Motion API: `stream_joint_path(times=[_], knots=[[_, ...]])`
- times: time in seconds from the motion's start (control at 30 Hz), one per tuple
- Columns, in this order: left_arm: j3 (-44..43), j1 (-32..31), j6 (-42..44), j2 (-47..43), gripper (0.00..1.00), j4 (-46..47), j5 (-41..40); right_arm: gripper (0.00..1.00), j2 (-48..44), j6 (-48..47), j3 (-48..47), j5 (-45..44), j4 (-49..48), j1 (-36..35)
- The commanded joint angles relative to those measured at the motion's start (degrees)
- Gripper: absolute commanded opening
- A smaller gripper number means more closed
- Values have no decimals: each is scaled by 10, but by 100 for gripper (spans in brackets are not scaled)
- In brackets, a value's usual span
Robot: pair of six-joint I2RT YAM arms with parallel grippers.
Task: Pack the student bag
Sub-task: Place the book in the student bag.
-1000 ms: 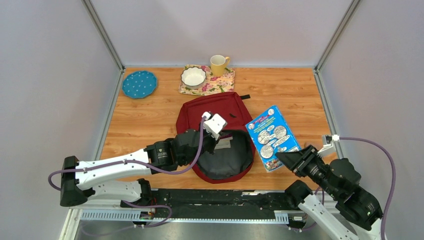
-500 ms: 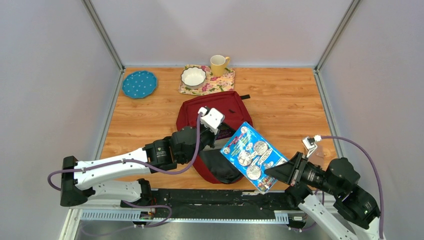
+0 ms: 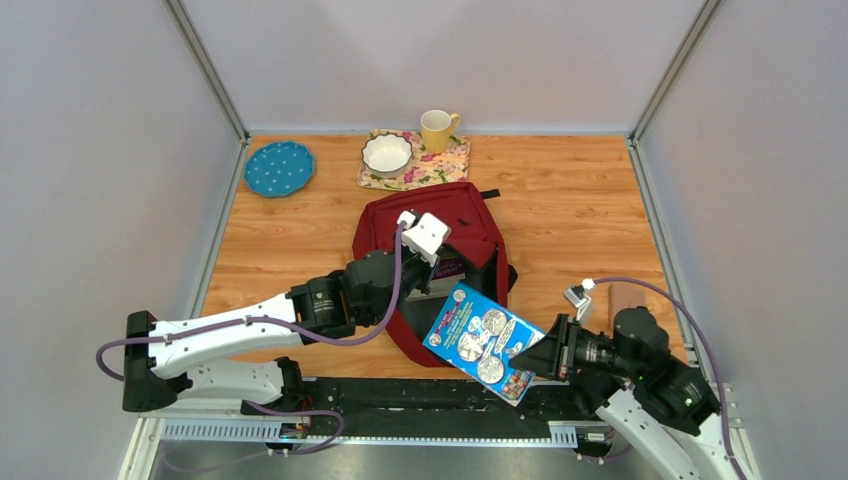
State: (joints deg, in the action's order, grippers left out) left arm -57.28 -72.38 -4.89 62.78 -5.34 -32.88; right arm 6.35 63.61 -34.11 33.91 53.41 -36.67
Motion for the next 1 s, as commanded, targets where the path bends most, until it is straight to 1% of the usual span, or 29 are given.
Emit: stream_joint_path(times=[0.0,0.07,0.1,0.13,0.17,0.23,0.27,0.3,0.33,0.37,0.4,0.43,0.5,0.53,0.57,0.6,0.63,0.7,0.77,0.83,0.9,0.93,0.97], knots=[[-41,-3,-23,-2,0,24,20,0,28,36,46,49,-144,-2],[-44,-3,-27,1,0,17,29,0,41,42,56,50,-191,-2],[-45,-4,-28,1,0,17,35,0,52,39,57,36,-197,-1],[-44,-3,-28,2,0,17,44,0,56,40,62,-3,-204,-1],[-43,-3,-30,4,0,16,45,0,60,46,69,-22,-244,-1],[-42,-4,-35,8,0,10,51,0,82,94,106,-69,-326,0],[-42,-3,-42,8,0,8,55,0,91,133,119,-90,-339,-1],[-41,-4,-45,9,0,8,58,0,97,197,135,-110,-368,-2],[-39,-3,-49,9,0,8,65,0,114,233,182,-134,-418,-2],[-39,-4,-55,10,0,9,70,0,124,258,194,-149,-500,-1],[-41,-4,-59,10,0,9,74,0,137,279,199,-168,-512,0],[-42,-4,-63,11,0,11,81,0,164,278,195,-203,-516,-2],[-43,-4,-72,8,0,15,88,0,197,260,159,-231,-503,-2],[-42,-3,-78,8,0,21,96,0,211,257,155,-249,-556,-2],[-42,-4,-82,8,0,25,100,0,248,271,164,-253,-594,-2],[-42,-4,-86,9,0,29,107,0,266,289,172,-257,-630,-2],[-42,-3,-91,11,0,34,114,0,287,311,182,-269,-699,-2],[-49,-3,-94,20,0,33,120,0,345,324,179,-282,-728,-10],[-54,-3,-101,26,0,25,124,0,372,335,179,-312,-778,-24],[-58,-3,-107,33,0,21,124,0,402,327,177,-328,-826,-43],[-57,-4,-108,34,0,24,128,0,409,316,158,-358,-799,-57],[-57,-4,-112,35,0,24,129,0,413,307,159,-388,-796,-63],[-57,-3,-112,35,0,25,128,0,415,307,164,-392,-813,-67]])
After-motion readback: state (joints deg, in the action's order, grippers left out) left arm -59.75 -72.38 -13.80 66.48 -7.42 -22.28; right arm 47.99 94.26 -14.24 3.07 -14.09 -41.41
